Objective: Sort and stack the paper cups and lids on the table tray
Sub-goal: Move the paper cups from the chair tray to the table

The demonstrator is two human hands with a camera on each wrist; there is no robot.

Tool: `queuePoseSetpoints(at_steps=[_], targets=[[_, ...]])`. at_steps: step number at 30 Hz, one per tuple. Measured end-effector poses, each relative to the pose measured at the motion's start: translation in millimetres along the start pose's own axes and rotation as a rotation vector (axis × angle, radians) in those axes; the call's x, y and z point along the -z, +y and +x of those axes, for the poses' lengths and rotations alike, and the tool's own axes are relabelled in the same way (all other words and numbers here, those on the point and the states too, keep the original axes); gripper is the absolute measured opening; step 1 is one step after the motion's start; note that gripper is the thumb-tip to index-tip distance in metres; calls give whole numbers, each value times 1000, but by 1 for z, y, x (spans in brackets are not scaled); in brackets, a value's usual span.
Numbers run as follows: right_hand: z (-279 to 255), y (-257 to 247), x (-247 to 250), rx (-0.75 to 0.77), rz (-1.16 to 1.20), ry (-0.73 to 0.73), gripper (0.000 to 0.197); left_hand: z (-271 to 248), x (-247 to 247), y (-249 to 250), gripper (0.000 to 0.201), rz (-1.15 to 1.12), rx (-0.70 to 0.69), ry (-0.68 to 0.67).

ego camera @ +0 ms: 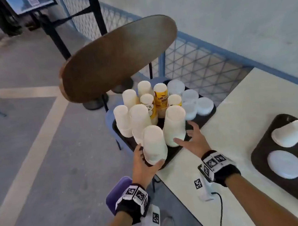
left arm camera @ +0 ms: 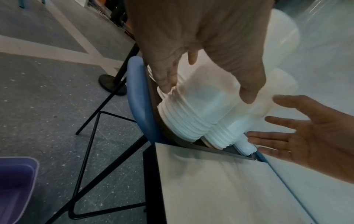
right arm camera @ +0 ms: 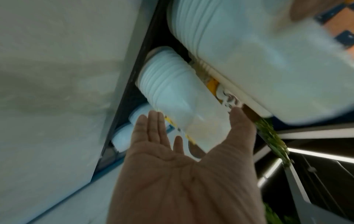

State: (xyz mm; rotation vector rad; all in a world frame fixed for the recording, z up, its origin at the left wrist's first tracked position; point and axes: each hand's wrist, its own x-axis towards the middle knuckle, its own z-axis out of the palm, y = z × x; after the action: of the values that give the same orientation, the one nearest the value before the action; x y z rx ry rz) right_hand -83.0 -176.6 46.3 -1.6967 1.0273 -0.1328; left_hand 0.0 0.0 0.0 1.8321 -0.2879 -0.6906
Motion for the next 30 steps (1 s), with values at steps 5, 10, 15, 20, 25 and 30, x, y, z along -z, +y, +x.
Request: queuePoseSetpoints(at_steps=[5,10,15,20,25,30], targets=[[36,0,-24,-46,-19,40,103,26,-9,-7,91,68,31,-28],[54,14,-32,-110,-142,51,105,35,-17,-9,95,185,84,24],[53,18,-34,-101,-250,65,96,34,-19,-9,96,233,105,65],[48,17,-38,-45,-191,98,93,33,-18,-16,90,289,73,86],[34,20,-30,27,-65,172,92,33,-15,-16,96,309,92,77],[12,33,-2,34,97,240,91,34,-16,-15,98,369,74,30]])
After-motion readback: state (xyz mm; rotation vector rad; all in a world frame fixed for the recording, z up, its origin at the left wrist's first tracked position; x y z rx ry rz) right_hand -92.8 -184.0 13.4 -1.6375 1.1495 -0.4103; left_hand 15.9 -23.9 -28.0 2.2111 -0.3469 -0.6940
